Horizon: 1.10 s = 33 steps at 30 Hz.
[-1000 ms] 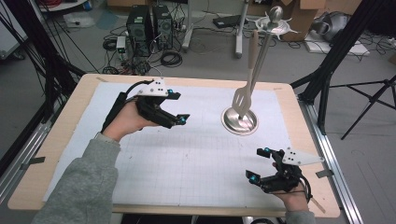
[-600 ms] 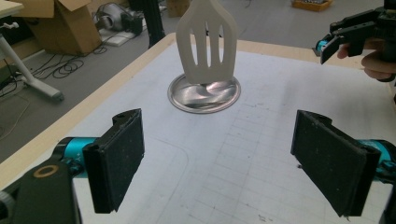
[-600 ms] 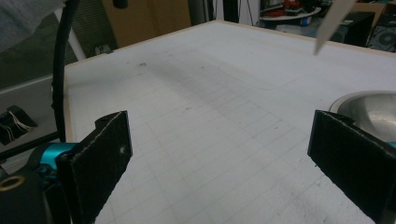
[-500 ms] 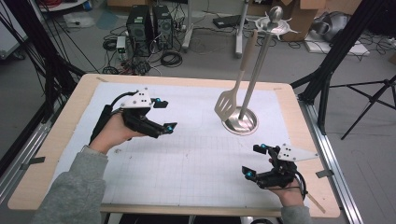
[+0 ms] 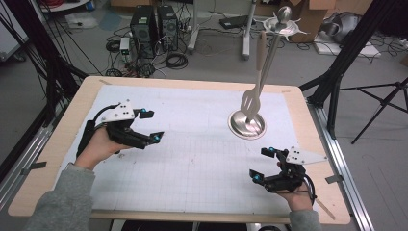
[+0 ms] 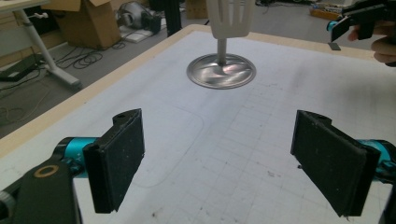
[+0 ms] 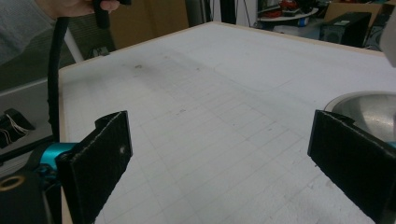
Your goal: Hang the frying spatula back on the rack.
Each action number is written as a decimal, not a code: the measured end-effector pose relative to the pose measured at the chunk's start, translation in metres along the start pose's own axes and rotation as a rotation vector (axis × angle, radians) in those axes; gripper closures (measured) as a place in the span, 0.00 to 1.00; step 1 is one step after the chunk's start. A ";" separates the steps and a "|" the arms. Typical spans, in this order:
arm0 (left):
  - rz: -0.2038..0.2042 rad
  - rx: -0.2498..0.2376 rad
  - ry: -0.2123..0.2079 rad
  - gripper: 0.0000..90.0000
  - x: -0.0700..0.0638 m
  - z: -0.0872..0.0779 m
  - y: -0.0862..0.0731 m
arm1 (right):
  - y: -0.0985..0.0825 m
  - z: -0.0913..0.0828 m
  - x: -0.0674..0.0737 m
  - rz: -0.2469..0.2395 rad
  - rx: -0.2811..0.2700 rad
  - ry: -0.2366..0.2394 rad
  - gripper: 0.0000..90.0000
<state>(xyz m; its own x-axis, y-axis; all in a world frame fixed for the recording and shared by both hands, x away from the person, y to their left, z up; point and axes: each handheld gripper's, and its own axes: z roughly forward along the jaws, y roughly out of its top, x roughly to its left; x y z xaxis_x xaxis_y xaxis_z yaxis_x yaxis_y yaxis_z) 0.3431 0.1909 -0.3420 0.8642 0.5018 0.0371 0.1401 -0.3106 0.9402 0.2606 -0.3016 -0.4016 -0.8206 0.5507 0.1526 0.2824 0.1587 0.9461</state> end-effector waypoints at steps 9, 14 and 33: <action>-0.028 -0.017 0.065 0.20 0.010 -0.028 -0.023 | 0.000 0.000 -0.001 0.002 -0.001 -0.007 0.06; -0.041 -0.028 0.102 0.20 0.011 -0.040 -0.032 | 0.000 0.001 -0.002 -0.004 -0.001 -0.006 0.06; -0.064 -0.017 0.175 0.20 0.003 -0.068 -0.060 | 0.001 0.001 -0.004 0.004 -0.005 -0.004 0.06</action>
<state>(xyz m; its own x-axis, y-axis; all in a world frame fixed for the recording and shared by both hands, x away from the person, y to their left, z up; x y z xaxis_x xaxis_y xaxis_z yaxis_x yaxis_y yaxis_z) 0.3045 0.2660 -0.3748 0.7562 0.6534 0.0343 0.1821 -0.2605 0.9482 0.2646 -0.3034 -0.4019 -0.8175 0.5548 0.1549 0.2828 0.1522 0.9470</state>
